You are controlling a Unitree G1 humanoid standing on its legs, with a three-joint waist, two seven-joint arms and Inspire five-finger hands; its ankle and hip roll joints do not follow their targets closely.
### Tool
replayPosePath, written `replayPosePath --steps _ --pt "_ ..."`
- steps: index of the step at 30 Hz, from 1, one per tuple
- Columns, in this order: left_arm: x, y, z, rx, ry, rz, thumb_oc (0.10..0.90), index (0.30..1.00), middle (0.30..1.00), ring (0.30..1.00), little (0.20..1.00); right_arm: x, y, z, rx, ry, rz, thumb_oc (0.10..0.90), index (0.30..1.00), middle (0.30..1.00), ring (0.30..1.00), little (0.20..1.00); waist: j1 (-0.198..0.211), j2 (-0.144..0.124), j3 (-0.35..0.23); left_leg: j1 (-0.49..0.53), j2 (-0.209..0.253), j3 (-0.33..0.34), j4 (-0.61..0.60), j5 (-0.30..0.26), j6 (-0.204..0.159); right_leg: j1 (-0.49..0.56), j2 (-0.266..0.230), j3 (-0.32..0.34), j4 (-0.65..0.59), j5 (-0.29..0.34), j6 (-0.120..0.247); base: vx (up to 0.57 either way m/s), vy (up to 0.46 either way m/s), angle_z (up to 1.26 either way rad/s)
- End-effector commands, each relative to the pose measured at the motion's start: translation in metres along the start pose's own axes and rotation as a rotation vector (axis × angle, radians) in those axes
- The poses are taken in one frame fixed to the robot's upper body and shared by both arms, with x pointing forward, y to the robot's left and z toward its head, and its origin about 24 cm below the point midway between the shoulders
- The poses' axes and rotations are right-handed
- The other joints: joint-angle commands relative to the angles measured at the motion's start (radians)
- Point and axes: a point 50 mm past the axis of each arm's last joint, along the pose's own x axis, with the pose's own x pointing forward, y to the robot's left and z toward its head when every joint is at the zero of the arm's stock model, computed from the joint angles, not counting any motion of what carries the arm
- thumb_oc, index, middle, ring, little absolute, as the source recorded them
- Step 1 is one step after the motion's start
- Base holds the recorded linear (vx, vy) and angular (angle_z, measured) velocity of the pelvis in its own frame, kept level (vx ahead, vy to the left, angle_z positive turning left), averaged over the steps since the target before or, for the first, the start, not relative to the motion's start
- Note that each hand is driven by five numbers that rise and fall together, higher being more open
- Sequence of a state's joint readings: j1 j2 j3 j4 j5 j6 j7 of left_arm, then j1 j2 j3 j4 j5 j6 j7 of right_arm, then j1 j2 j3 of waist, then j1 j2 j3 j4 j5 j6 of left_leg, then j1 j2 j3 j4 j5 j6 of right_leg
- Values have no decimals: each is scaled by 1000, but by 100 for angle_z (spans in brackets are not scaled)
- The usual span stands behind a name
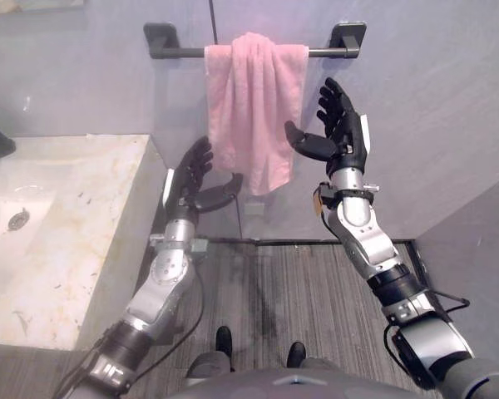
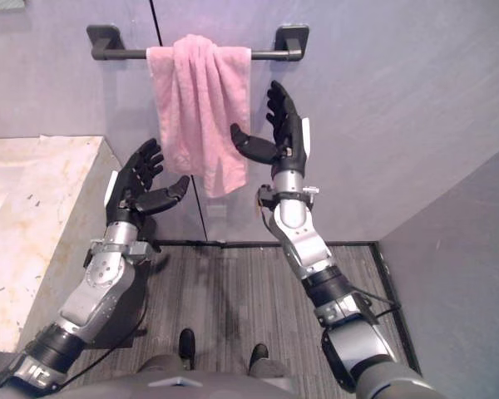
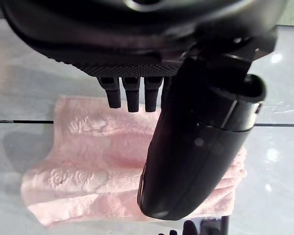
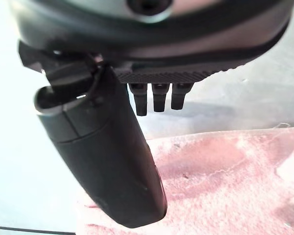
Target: Organize the bathroom.
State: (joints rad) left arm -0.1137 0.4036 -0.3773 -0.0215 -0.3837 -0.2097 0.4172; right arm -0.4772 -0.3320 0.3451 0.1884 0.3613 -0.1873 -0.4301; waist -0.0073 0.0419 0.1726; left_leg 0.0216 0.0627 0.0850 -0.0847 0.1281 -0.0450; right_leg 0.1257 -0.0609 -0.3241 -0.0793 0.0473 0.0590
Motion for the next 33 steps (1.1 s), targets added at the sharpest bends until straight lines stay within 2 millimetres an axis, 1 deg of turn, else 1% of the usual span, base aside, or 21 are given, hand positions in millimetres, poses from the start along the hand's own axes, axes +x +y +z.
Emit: replayPosePath --steps 1,6,8,16,17,19,20,21,22,29,33 --pt "9 5 28 10 -185 -7 800 900 900 900 900 19 13 62 30 -323 99 800 900 900 900 900 14 -25 -70 40 -30 87 108 -160 10 -33 51 57 127 -146 3 30 -31 1" --pt "9 6 27 15 -174 -14 800 900 900 900 900 35 7 72 10 -333 85 800 900 900 900 900 34 -35 -70 30 -36 77 140 -174 7 -30 47 45 133 -148 0 35 -37 2" --pt "8 8 27 22 -179 -17 800 900 900 900 900 43 2 77 -3 -338 64 800 900 900 900 900 44 -37 -70 34 -36 74 141 -177 6 -29 46 38 138 -150 -1 39 -27 2" --pt "6 15 23 40 -155 -3 800 900 900 900 900 58 -11 84 -17 -343 23 800 900 900 900 900 60 -36 -79 48 -35 66 115 -169 0 -21 48 22 128 -148 -1 29 -23 9" --pt "5 17 22 45 -152 -3 800 900 900 900 900 60 -13 84 -26 -341 19 734 801 801 801 801 63 -36 -80 48 -36 64 112 -168 -1 -19 47 19 124 -147 -2 0 0 0" --pt "4 19 21 46 -145 1 800 900 900 900 900 61 -15 84 -32 -336 19 656 684 684 684 684 66 -34 -82 49 -35 63 108 -165 -3 -17 47 17 120 -146 -2 32 -10 4" --pt "3 21 21 46 -143 2 800 900 900 900 900 62 -16 84 -40 -335 21 604 606 606 606 606 69 -33 -82 48 -34 60 107 -163 -5 -17 46 15 119 -145 -1 0 0 0" --pt "3 22 21 46 -143 3 800 900 900 900 900 63 -17 84 -42 -337 17 463 394 394 394 394 71 -33 -82 47 -34 58 105 -161 -5 -18 46 15 119 -145 -1 0 0 0" --pt "3 23 21 45 -144 4 800 900 900 900 900 63 -17 84 -40 -337 15 400 300 300 300 300 71 -31 -82 48 -33 57 103 -160 -5 -18 46 14 120 -145 -1 0 0 0" --pt "2 26 21 53 -157 22 800 900 900 900 900 58 -17 81 -43 -345 19 400 300 300 300 300 66 -29 -79 54 -32 59 92 -156 -4 -22 45 14 127 -147 0 4 1 4" --pt "3 33 24 67 -178 77 800 900 900 900 900 52 -11 76 -56 -337 50 400 300 300 300 300 61 -28 -76 57 -34 64 94 -159 -2 -22 44 16 130 -151 -1 0 0 0"
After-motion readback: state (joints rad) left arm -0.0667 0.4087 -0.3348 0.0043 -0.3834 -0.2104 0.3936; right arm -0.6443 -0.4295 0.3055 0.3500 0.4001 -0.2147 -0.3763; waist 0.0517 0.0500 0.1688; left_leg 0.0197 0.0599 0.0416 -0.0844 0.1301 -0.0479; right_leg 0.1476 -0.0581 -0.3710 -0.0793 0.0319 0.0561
